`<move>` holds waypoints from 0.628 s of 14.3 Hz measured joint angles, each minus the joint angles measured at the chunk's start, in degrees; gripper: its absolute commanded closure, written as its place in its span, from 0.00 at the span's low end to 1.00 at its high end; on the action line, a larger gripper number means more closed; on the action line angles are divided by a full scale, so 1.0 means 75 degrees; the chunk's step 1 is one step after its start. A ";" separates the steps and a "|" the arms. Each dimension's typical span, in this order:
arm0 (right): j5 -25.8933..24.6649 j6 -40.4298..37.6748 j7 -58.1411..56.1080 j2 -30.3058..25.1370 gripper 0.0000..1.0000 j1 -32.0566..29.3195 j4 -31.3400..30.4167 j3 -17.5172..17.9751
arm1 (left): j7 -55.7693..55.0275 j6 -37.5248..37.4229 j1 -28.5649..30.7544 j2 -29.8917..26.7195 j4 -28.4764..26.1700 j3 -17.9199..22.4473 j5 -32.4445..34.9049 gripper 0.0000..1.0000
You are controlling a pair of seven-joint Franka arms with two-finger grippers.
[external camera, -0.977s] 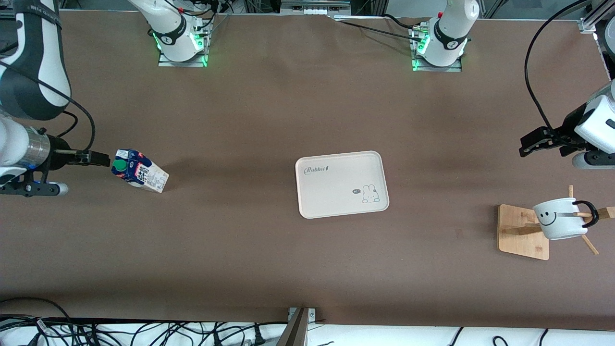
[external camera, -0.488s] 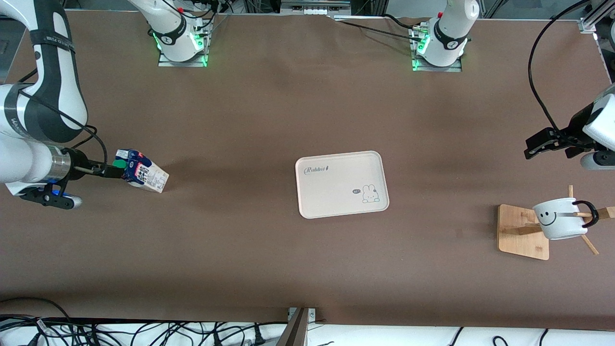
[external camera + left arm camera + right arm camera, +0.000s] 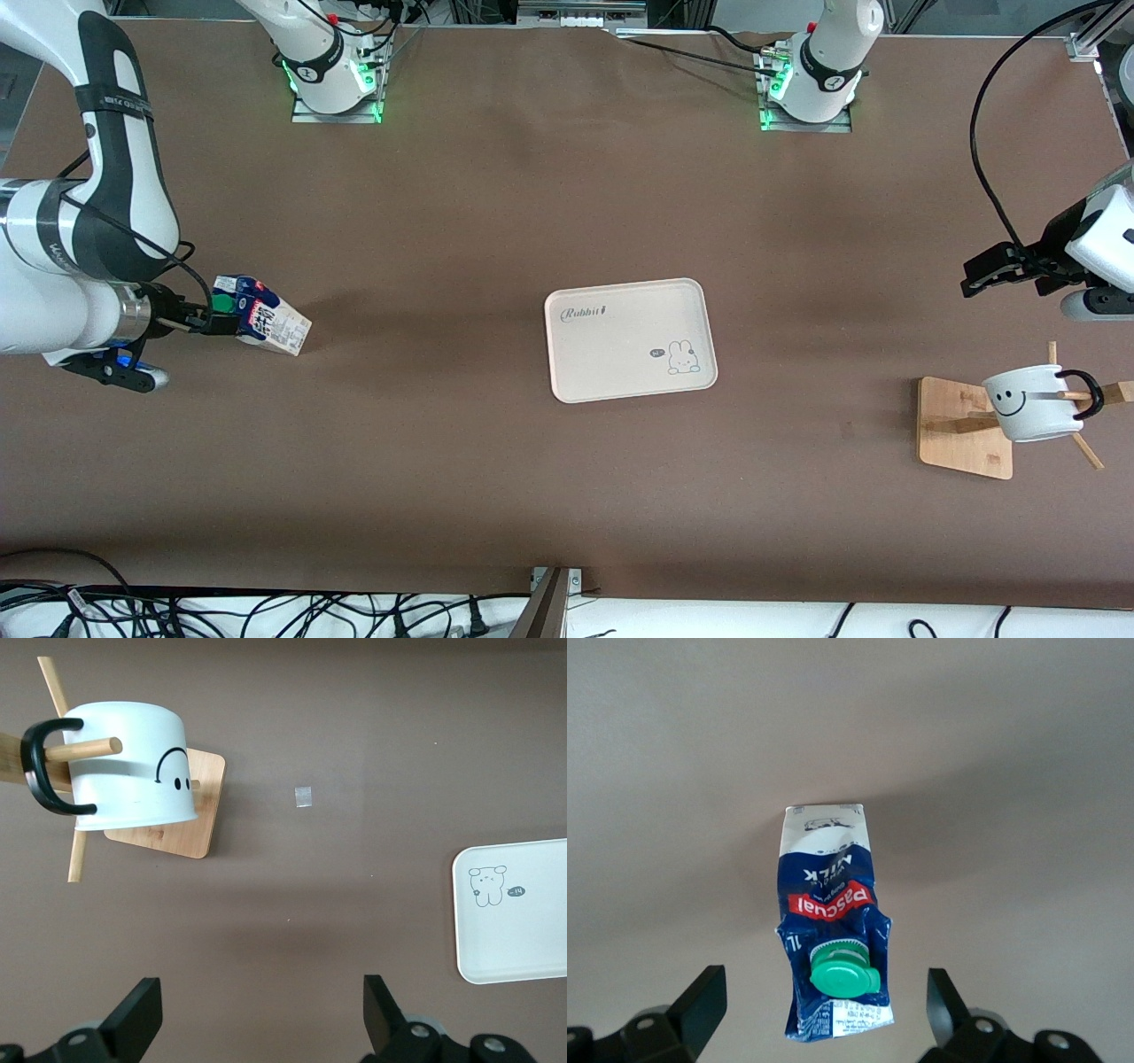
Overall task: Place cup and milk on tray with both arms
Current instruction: 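Close the right gripper around the milk carton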
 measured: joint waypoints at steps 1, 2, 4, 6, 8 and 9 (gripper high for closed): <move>0.0000 -0.0012 -0.0044 -0.0001 0.00 0.0001 -0.0014 0.0000 | 0.0003 0.0000 -0.0002 0.0000 0.0005 -0.0013 0.0000 0.00; 0.0000 -0.0024 -0.0167 -0.0001 0.00 0.0000 -0.0014 0.0000 | 0.0003 0.0000 -0.0005 0.0000 0.0014 -0.0022 0.0000 0.00; 0.0000 -0.0033 -0.0321 -0.0001 0.00 0.0000 -0.0014 -0.0001 | 0.0003 0.0000 -0.0006 0.0000 0.0027 -0.0025 0.0000 0.00; 0.0000 -0.0047 -0.0364 -0.0001 0.00 0.0000 -0.0025 -0.0002 | 0.0003 0.0000 -0.0006 0.0000 0.0033 -0.0025 0.0000 0.00; 0.0000 -0.0051 -0.0407 -0.0001 0.00 -0.0001 -0.0062 -0.0005 | 0.0003 0.0000 -0.0006 0.0000 0.0041 -0.0025 0.0000 0.00; 0.0000 -0.0051 -0.0434 -0.0001 0.00 -0.0001 -0.0081 -0.0008 | 0.0003 0.0000 -0.0006 0.0000 0.0048 -0.0025 0.0000 0.00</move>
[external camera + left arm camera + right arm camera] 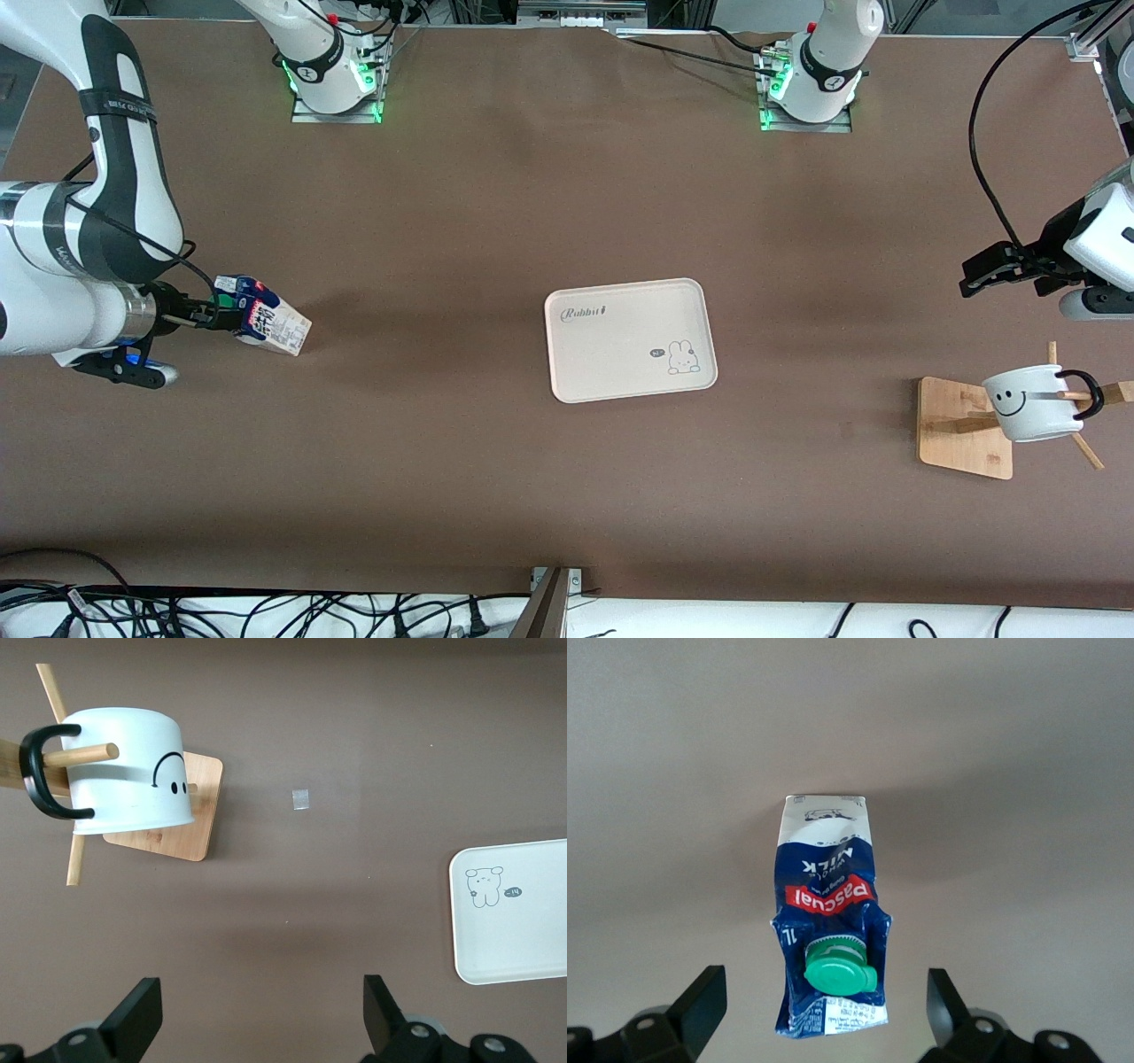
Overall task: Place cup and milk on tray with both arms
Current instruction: 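Close the right gripper around the milk carton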
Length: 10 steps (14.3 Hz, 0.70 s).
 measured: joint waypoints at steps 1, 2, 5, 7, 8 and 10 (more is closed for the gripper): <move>0.0000 0.0000 -0.0018 0.0000 0.00 0.0000 -0.0015 -0.0009 | 0.0000 0.0000 0.0000 0.0000 0.0005 0.0000 0.0000 0.00; 0.0000 0.0002 -0.0031 -0.0001 0.00 0.0000 -0.0040 -0.0022 | 0.0000 0.0000 0.0000 0.0000 0.0007 0.0000 0.0000 0.00; 0.0000 0.0026 -0.0049 -0.0002 0.00 -0.0001 -0.0148 -0.0050 | 0.0000 0.0000 0.0002 0.0000 0.0010 0.0002 0.0000 0.00; 0.0000 0.0115 -0.0049 -0.0006 0.00 -0.0001 -0.0258 -0.0051 | 0.0000 0.0000 0.0002 0.0000 0.0012 0.0002 0.0000 0.00; 0.0000 0.0230 -0.0050 -0.0019 0.00 -0.0001 -0.0345 -0.0051 | -0.0005 0.0000 0.0002 0.0000 0.0015 0.0003 0.0000 0.00; 0.0001 0.0438 -0.0050 -0.0081 0.00 -0.0001 -0.0558 -0.0051 | -0.0008 0.0000 0.0005 0.0000 0.0020 0.0012 0.0000 0.00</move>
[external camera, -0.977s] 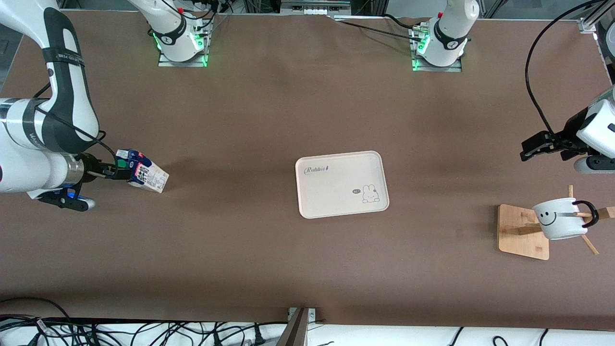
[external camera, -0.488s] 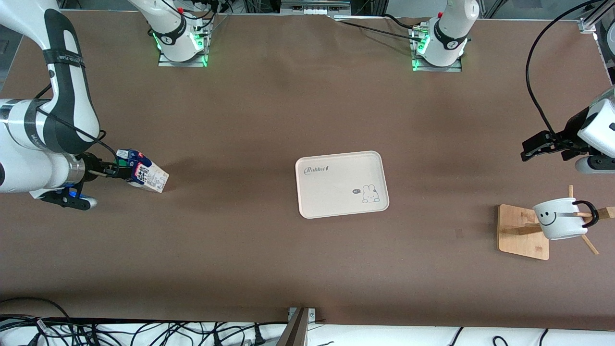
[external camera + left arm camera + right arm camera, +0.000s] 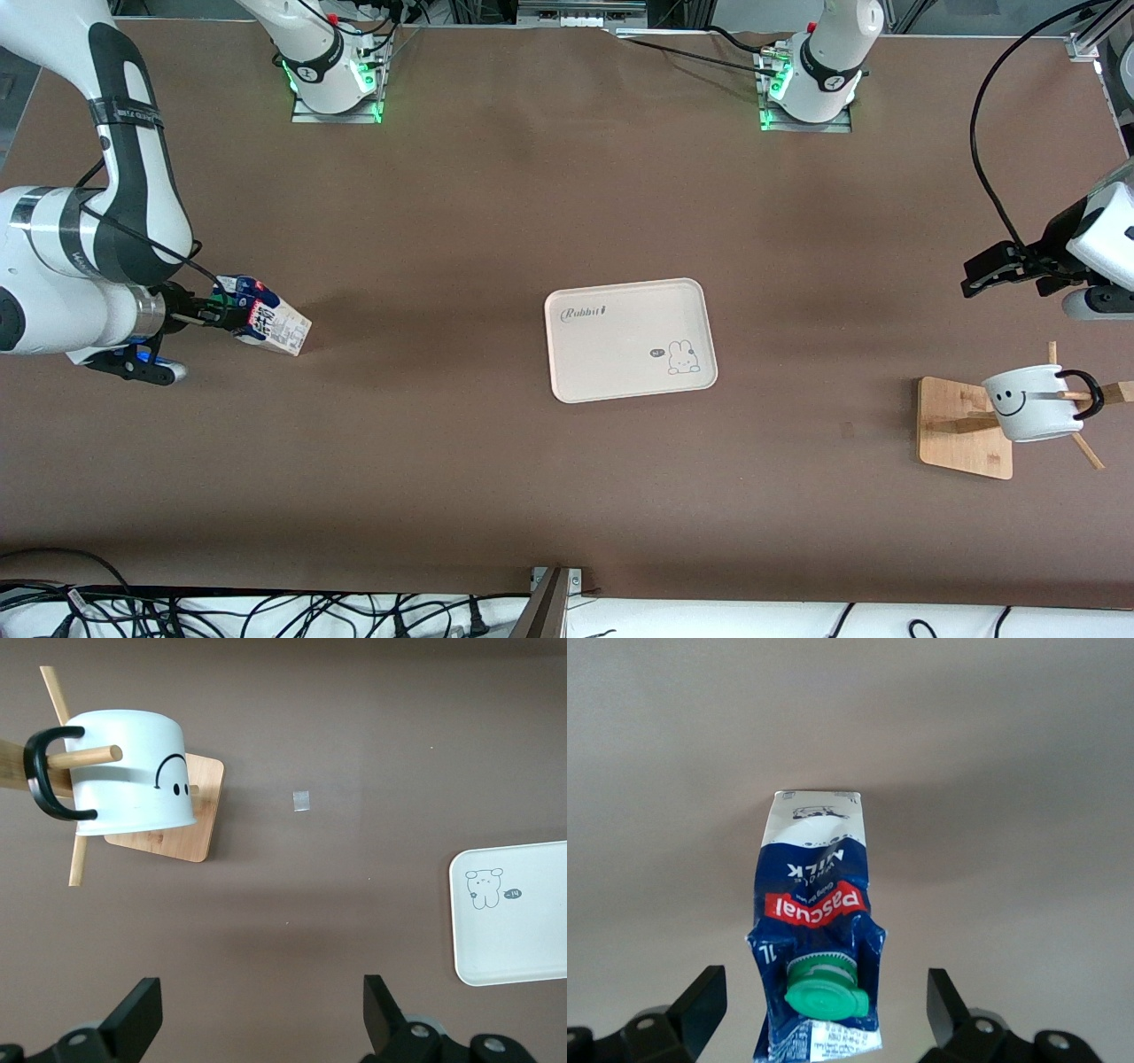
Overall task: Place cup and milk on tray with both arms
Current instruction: 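Close the right gripper around the milk carton, then lift the carton with the right gripper while the left gripper reaches the mug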
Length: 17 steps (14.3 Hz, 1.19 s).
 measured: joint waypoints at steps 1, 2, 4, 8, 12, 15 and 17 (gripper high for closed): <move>0.0000 0.0073 0.0000 -0.0036 0.00 0.0000 -0.0095 0.0000 | 0.0000 0.0000 0.0003 0.0000 0.0000 0.0007 0.0000 0.00; 0.0000 0.0115 0.0000 -0.0064 0.00 0.0000 -0.0157 0.0000 | 0.0000 0.0000 0.0006 0.0001 0.0000 0.0018 0.0000 0.00; 0.0002 0.0142 0.0000 -0.0114 0.00 0.0000 -0.0229 0.0000 | 0.0000 0.0000 0.0025 0.0011 0.0000 0.0034 0.0000 0.00; 0.0006 0.0500 0.0000 -0.0245 0.00 -0.0001 -0.0596 -0.0035 | 0.0011 0.0000 0.0159 0.0113 -0.0001 0.0041 0.0000 0.00; 0.0007 0.1091 0.0000 -0.0534 0.00 -0.0001 -0.1282 -0.0061 | 0.0021 0.0003 0.0242 0.0279 -0.0004 0.0044 0.0000 0.00; 0.0011 0.1106 0.0000 -0.0622 0.00 -0.0001 -0.1372 -0.0061 | 0.0016 0.0075 0.0264 0.0420 -0.0004 0.0044 0.0000 0.00; 0.0019 0.1106 -0.0001 -0.0624 0.16 -0.0001 -0.1385 -0.0061 | 0.0016 0.0349 0.0268 0.0513 -0.0037 0.0044 0.0000 0.00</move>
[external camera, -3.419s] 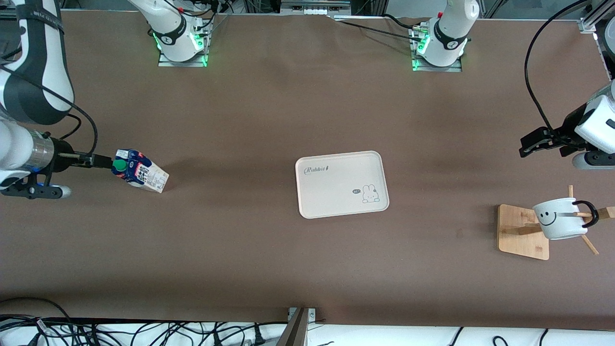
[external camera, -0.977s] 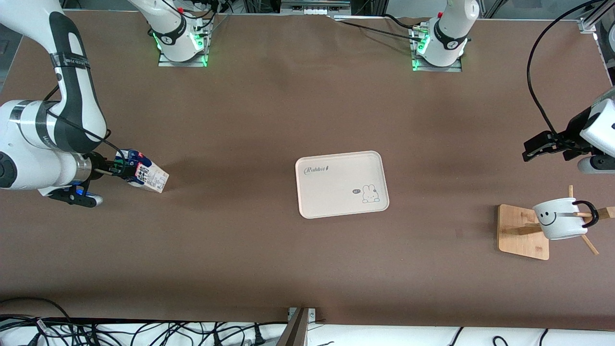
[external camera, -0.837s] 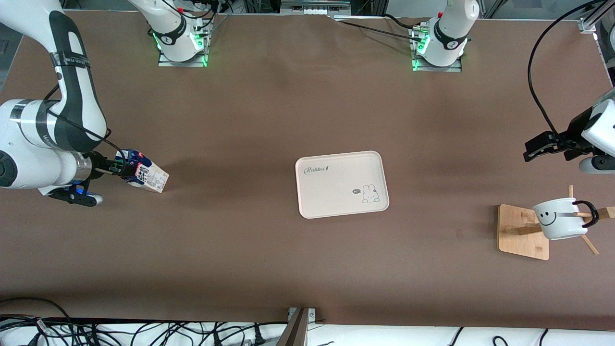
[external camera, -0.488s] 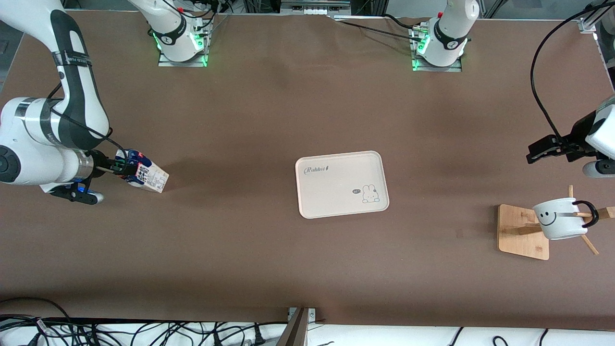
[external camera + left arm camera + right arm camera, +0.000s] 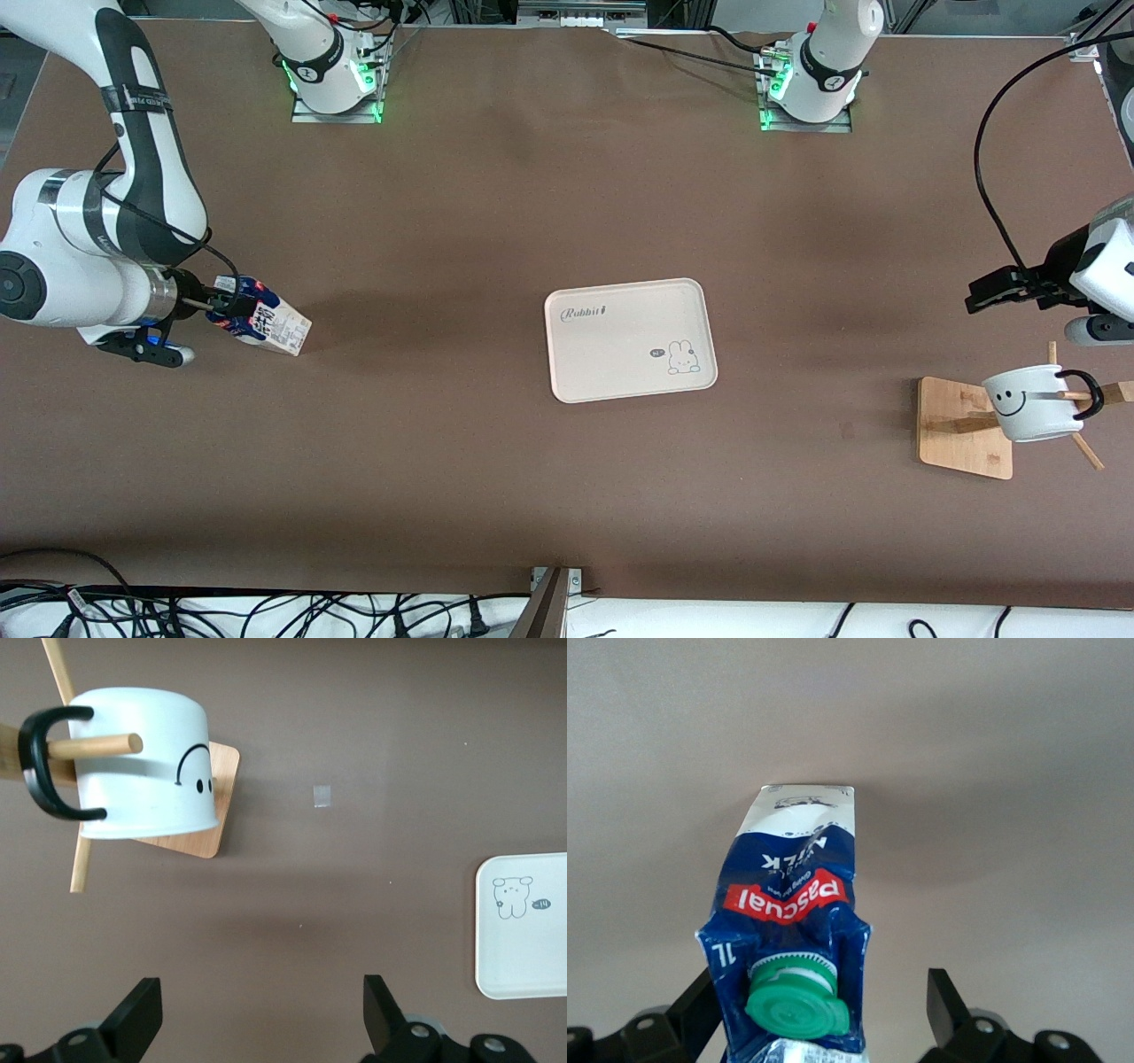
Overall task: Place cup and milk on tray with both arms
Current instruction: 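Lift the carton with the right gripper while the left gripper reaches the mug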
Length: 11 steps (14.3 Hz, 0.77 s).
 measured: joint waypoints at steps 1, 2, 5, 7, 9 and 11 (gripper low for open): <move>0.0005 0.0000 0.0000 0.0000 0.28 0.0000 -0.0005 0.0000 | 0.0000 0.0179 0.0000 0.0001 -0.0052 -0.0002 0.0000 0.00; 0.0008 0.0000 -0.0001 0.0000 0.36 0.0000 -0.0010 0.0000 | 0.0003 0.0341 0.0000 -0.0034 -0.0166 -0.0006 0.0000 0.00; 0.0011 0.0000 -0.0035 0.0000 0.43 0.0001 -0.0028 0.0000 | -0.0017 0.1012 -0.0014 -0.0343 -0.0954 -0.0033 0.0000 0.00; 0.0014 0.0000 -0.0064 0.0000 0.43 0.0002 -0.0034 0.0000 | -0.0044 0.1697 -0.0043 -0.0628 -0.1581 -0.0047 0.0000 0.00; 0.0016 0.0000 -0.0077 0.0000 0.43 0.0004 -0.0034 0.0003 | -0.0058 0.2411 -0.0091 -0.0857 -0.2198 -0.0048 0.0000 0.00; 0.0020 0.0003 -0.0117 -0.0026 0.43 0.0009 -0.0030 0.0015 | -0.0070 0.3188 -0.0112 -0.0962 -0.2760 -0.0048 0.0000 0.00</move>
